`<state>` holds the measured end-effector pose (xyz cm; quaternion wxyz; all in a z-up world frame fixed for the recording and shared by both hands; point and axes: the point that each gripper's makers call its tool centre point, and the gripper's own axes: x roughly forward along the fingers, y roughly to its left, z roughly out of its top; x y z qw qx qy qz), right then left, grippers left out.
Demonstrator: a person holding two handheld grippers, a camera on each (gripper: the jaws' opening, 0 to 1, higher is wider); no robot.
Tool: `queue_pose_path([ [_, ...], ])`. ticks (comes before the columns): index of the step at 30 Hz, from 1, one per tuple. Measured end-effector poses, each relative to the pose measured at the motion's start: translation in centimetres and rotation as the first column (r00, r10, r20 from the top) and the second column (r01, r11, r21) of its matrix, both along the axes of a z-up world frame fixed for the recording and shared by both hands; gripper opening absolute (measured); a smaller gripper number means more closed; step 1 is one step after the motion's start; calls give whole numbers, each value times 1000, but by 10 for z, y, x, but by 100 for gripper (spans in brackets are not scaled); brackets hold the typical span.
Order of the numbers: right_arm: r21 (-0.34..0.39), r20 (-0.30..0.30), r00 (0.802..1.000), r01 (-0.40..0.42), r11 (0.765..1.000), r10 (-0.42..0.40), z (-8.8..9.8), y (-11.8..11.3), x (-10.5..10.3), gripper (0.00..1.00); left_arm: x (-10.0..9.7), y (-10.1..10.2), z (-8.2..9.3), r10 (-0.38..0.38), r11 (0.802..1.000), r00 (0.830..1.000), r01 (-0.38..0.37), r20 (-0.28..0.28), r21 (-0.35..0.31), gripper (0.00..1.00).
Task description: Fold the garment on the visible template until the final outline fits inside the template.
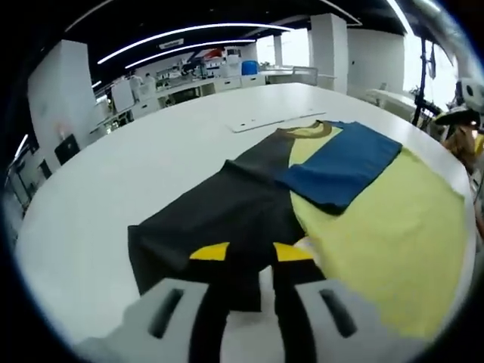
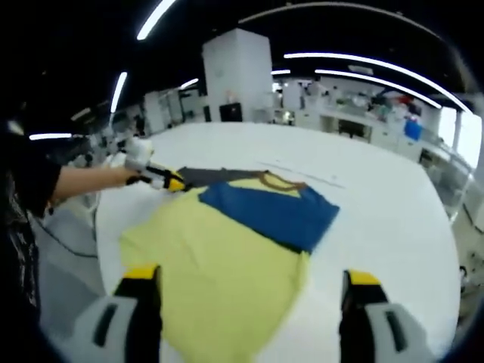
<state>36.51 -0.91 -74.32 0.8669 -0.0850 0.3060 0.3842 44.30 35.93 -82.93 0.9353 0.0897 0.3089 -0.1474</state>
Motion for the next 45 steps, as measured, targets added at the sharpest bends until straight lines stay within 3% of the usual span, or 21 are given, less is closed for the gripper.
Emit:
queue_pose_path([
  [5,-5,9,1000,2,1000,-2,1,1,-4,99,4,-7,-6,1,999,1000,-2,-17,-34,12],
  [15,11,1,1000,17,1000,-17,0,3,-8,99,8,-2,-9,65,997,998,-66,-25,-28,8],
  [17,9,-3,1000,20,1000,-20,-2,3,-9,99,9,0,-9,110,992,993,-112,-44,-56,7],
  [24,7,-16,1000,26,1000,-26,-10,5,-13,99,8,3,-8,163,980,984,-170,-79,-105,0],
  [26,3,-16,999,29,1000,-28,-12,4,-12,99,5,2,-7,201,965,973,-216,-110,-152,0],
  [32,-30,-6,1000,24,999,-24,-13,2,-12,99,2,6,-7,215,956,969,-235,-124,-179,0],
  [40,-17,1,1000,28,999,-28,-10,3,-12,99,6,11,16,191,949,979,-204,-74,-240,0],
  [42,-20,-6,1000,27,999,-27,-11,3,-14,99,6,7,24,210,926,974,-226,-84,-301,0],
  [45,-19,1,999,32,999,-32,-9,5,-15,99,5,11,30,223,922,971,-239,-85,-305,0],
])
